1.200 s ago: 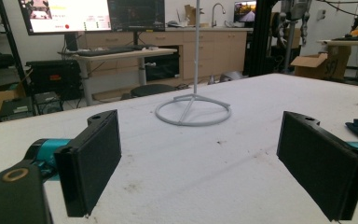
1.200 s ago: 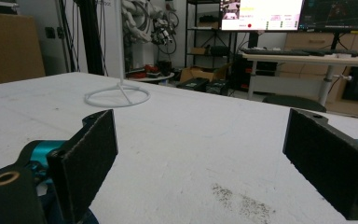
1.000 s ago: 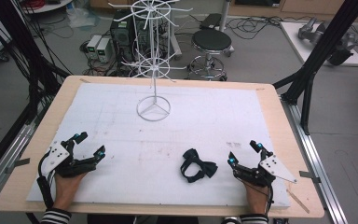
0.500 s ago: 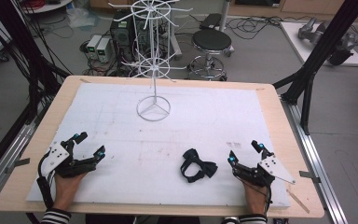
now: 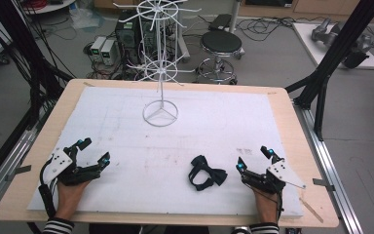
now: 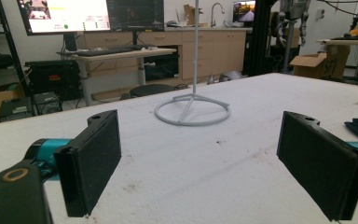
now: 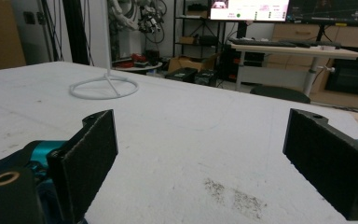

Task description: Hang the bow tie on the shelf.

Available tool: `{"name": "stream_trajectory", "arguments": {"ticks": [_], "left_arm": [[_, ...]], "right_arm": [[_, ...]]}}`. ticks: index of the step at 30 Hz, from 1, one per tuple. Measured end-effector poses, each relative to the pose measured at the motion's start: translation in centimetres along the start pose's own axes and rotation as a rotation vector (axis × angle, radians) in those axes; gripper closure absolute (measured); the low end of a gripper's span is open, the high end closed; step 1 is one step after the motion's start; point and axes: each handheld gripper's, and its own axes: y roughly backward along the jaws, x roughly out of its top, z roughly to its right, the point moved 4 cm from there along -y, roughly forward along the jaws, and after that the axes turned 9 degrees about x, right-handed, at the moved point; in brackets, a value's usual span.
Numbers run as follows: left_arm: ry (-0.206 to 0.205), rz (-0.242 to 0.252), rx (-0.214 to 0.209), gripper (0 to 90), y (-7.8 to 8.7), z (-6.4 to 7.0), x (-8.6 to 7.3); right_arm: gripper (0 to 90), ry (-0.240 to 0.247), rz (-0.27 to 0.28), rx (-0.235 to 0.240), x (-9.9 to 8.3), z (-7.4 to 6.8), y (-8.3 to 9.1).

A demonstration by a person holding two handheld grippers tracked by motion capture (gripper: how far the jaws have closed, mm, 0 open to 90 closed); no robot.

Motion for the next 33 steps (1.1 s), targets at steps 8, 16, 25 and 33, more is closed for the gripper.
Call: {"name": "stream_trajectory", "arguments": {"ticks": [8,16,25,33], "left_arm": [[-0.003,0.001,0.001,14.0,0.0,0.0,0.0],[-0.001,0.005,0.001,14.0,0.0,0.0,0.0],[-0.003,0.006,0.002,13.9,0.0,0.0,0.0],[-0.003,0.007,0.002,14.0,0.0,0.0,0.0]], "right_arm": [[8.9,0.013,-0.070,0.079,1.7,-0.7,-0.8],[9.0,0.054,-0.139,0.127,3.0,-1.5,-1.7],[8.9,0.057,-0.290,0.235,3.5,-2.4,-2.9],[8.9,0.079,-0.423,0.316,4.0,-3.3,-4.5]]}}
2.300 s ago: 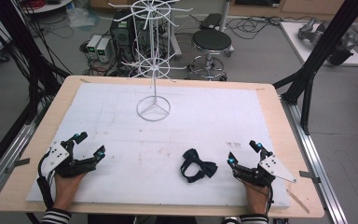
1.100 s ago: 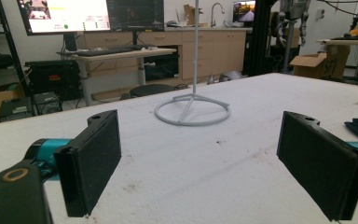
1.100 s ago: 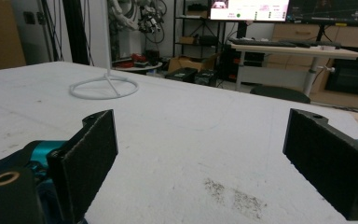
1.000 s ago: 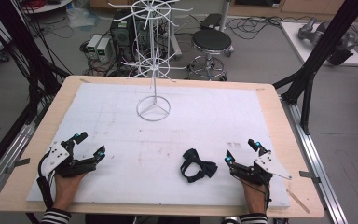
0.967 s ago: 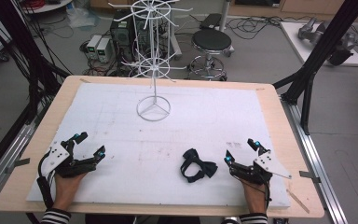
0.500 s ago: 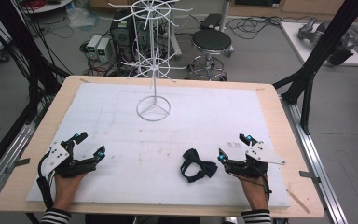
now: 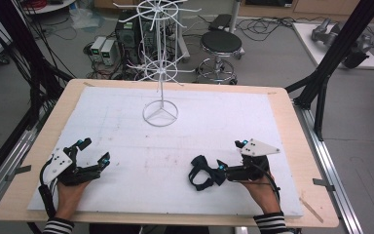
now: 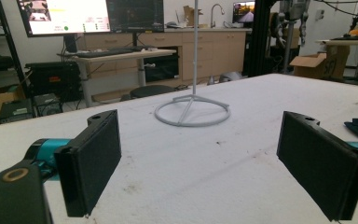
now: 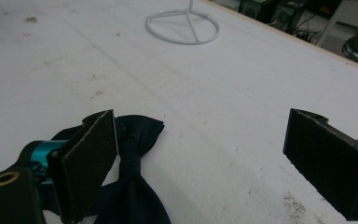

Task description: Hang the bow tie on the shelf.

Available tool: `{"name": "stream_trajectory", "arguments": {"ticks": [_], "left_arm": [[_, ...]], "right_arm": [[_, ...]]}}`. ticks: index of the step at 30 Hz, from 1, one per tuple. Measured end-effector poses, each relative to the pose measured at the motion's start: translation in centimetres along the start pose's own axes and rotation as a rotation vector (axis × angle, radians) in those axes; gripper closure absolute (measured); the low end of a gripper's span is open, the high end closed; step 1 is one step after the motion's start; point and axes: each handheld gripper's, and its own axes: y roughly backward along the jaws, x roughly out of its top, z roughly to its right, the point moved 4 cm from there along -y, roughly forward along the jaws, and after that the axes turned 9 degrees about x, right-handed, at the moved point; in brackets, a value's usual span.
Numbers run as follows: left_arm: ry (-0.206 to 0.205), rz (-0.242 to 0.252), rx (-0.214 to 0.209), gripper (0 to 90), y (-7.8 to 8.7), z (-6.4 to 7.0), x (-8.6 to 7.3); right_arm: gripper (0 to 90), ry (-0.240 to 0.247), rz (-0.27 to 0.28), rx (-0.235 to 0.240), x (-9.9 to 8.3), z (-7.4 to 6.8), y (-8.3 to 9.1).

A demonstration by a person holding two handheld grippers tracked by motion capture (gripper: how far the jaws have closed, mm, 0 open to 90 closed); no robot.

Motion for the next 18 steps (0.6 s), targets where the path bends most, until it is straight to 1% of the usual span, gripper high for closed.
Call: {"name": "stream_trajectory", "arguments": {"ticks": [5,7,10,11,13,14,15,16,18], "left_arm": [[0.000,0.001,0.001,14.0,0.0,0.0,0.0],[0.000,0.000,0.001,14.0,0.0,0.0,0.0],[-0.001,0.000,0.001,13.9,0.0,0.0,0.0],[-0.001,-0.001,0.001,14.0,0.0,0.0,0.0],[-0.001,-0.001,0.001,13.9,0.0,0.0,0.0],[-0.001,-0.001,0.001,14.0,0.0,0.0,0.0],[-0.001,-0.001,0.001,13.9,0.0,0.0,0.0],[-0.001,-0.001,0.001,14.0,0.0,0.0,0.0],[-0.005,-0.002,-0.001,14.0,0.0,0.0,0.0]], "right_arm": [[9.0,0.017,-0.123,0.040,0.2,-0.1,-1.0],[9.0,0.020,-0.160,0.051,0.3,-0.1,-1.3],[9.0,0.012,-0.175,0.061,0.3,-0.2,-1.7],[9.1,0.014,-0.198,0.065,0.3,-0.2,-2.0],[9.4,0.012,-0.217,0.075,0.3,-0.2,-2.3],[9.4,0.012,-0.217,0.075,0.3,-0.2,-2.3],[15.3,0.012,-0.233,0.091,0.5,-0.3,-2.5],[15.5,0.016,-0.239,0.105,0.5,-0.4,-2.6],[15.5,0.012,-0.258,0.115,0.6,-0.5,-2.8]]}}
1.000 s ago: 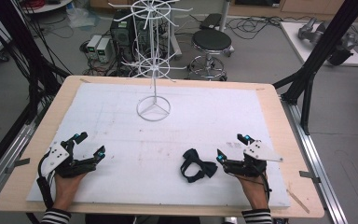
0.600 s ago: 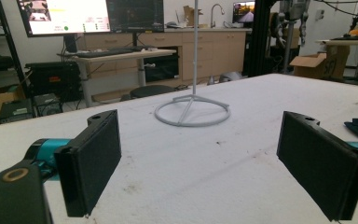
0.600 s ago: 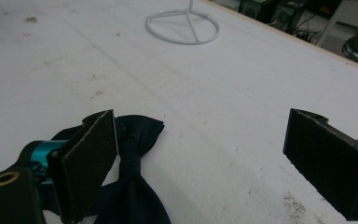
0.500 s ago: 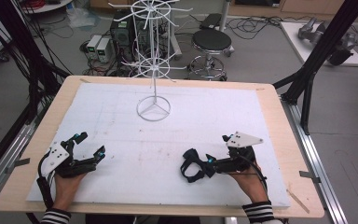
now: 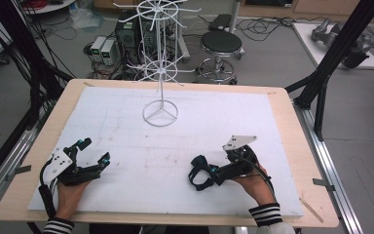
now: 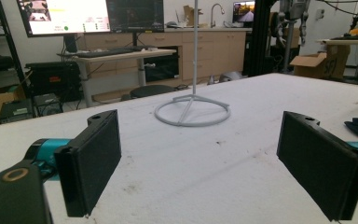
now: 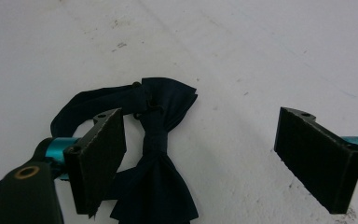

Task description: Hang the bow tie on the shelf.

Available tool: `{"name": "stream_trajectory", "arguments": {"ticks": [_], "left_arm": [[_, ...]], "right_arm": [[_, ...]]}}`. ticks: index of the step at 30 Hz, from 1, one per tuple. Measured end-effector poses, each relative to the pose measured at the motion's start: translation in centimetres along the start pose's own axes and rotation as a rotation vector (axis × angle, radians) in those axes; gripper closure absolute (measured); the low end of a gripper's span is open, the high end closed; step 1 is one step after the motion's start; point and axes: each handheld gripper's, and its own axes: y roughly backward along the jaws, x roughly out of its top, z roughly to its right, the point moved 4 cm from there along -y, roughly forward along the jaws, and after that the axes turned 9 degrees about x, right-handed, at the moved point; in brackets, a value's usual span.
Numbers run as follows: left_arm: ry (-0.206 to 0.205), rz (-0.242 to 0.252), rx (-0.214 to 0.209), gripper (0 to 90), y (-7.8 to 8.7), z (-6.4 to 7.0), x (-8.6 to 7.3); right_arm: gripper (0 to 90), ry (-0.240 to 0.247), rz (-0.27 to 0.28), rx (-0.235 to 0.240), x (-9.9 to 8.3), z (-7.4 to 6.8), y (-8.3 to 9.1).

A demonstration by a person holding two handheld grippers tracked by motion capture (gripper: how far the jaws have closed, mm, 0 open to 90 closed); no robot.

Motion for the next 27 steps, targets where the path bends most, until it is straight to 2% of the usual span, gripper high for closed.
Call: {"name": "stream_trajectory", "arguments": {"ticks": [2,7,12,14,18,23,24,27], "left_arm": [[-0.001,0.000,0.000,14.0,0.0,0.0,0.0],[-0.002,-0.001,-0.001,14.0,0.0,0.0,0.0],[-0.002,0.000,0.000,13.9,0.0,0.0,0.0],[-0.001,0.000,0.000,14.0,0.0,0.0,0.0],[-0.001,-0.001,-0.001,14.0,0.0,0.0,0.0],[-0.002,-0.001,-0.001,14.0,0.0,0.0,0.0],[-0.001,-0.001,-0.001,14.0,0.0,0.0,0.0],[-0.002,-0.001,-0.001,14.0,0.0,0.0,0.0]], "right_arm": [[15.5,0.001,-0.008,0.003,0.1,0.1,-0.1],[17.2,0.004,-0.073,0.029,0.3,0.1,-0.8],[17.5,0.003,-0.093,0.038,0.6,0.1,-1.1],[17.9,0.007,-0.117,0.051,0.7,0.0,-1.4],[23.6,0.017,-0.148,0.071,0.7,-0.2,-1.8],[27.3,0.001,-0.175,0.083,0.6,-0.2,-2.1],[29.9,-0.015,-0.184,0.090,0.6,-0.2,-2.1],[33.7,-0.019,-0.204,0.107,0.7,-0.2,-2.3]]}}
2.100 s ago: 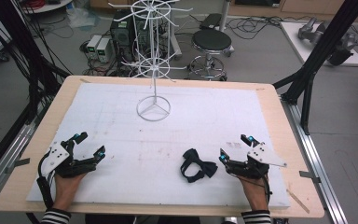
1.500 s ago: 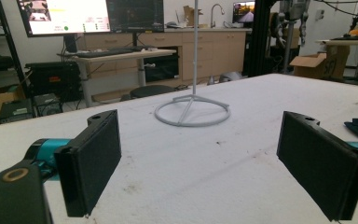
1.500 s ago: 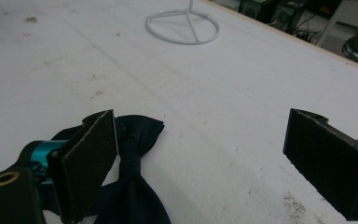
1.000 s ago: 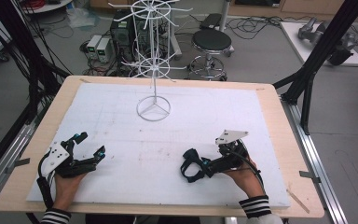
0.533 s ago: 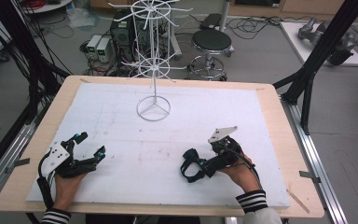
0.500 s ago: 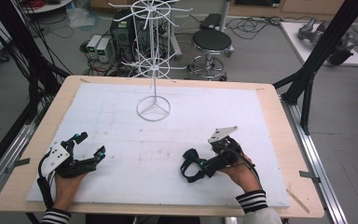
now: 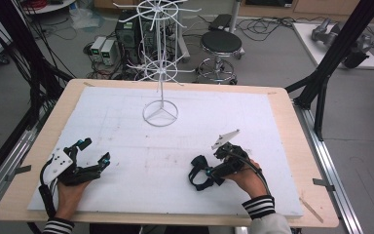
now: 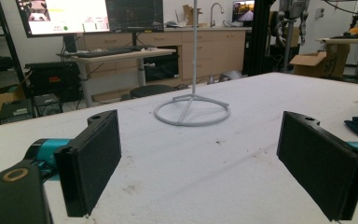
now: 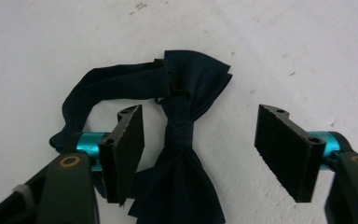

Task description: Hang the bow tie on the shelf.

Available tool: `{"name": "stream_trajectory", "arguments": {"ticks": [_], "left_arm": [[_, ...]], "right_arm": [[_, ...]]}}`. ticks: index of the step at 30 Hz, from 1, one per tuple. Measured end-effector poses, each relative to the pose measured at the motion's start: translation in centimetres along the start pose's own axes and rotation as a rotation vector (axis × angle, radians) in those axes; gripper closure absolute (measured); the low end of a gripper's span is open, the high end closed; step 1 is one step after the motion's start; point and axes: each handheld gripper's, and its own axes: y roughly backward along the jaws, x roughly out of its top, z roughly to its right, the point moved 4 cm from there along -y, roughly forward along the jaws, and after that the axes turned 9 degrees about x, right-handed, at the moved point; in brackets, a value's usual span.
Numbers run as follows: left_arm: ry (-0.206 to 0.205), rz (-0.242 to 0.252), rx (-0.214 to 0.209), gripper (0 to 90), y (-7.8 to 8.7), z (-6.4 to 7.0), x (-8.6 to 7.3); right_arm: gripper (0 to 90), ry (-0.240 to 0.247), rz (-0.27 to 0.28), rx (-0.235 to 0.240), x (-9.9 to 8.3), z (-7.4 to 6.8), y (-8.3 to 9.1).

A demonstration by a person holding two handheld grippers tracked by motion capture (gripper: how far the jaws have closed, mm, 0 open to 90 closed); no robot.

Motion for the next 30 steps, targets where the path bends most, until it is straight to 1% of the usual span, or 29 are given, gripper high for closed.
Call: {"name": "stream_trajectory", "arguments": {"ticks": [3,7,8,12,14,15,16,18,22,27,30], "left_arm": [[-0.001,0.000,0.000,14.0,0.0,0.0,0.0],[-0.002,-0.001,0.000,13.9,0.0,0.0,0.0],[-0.002,-0.001,0.000,14.0,0.0,0.0,0.0],[-0.002,-0.001,0.000,13.9,0.0,0.0,0.0],[-0.002,-0.001,0.000,14.0,0.0,0.0,0.0],[-0.002,-0.001,0.000,14.0,0.0,0.0,0.0],[-0.003,-0.001,0.000,14.0,0.0,0.0,0.0],[-0.002,-0.001,0.000,14.0,0.0,0.0,0.0],[-0.001,-0.001,-0.001,14.0,0.0,0.0,0.0],[-0.004,-0.001,-0.001,14.0,0.0,0.0,0.0],[-0.003,0.000,-0.002,14.0,0.0,0.1,0.0]], "right_arm": [[36.0,0.003,-0.032,0.017,0.1,-0.1,-0.2],[38.8,-0.002,-0.038,0.026,0.2,-0.2,-0.5],[39.2,0.000,-0.039,0.035,0.3,-0.2,-0.5],[42.7,0.001,-0.054,0.028,0.4,-0.2,-0.8],[45.4,-0.007,-0.061,0.037,0.4,-0.2,-0.9],[45.4,-0.007,-0.061,0.037,0.4,-0.2,-0.9],[47.4,-0.008,-0.068,0.034,0.4,-0.1,-1.0],[48.2,-0.019,-0.076,0.038,0.3,-0.1,-1.0],[49.9,-0.027,-0.100,0.043,0.2,-0.1,-1.3],[52.4,-0.020,-0.119,0.045,0.2,-0.1,-1.6],[54.3,-0.028,-0.125,0.044,0.1,-0.1,-1.7]]}}
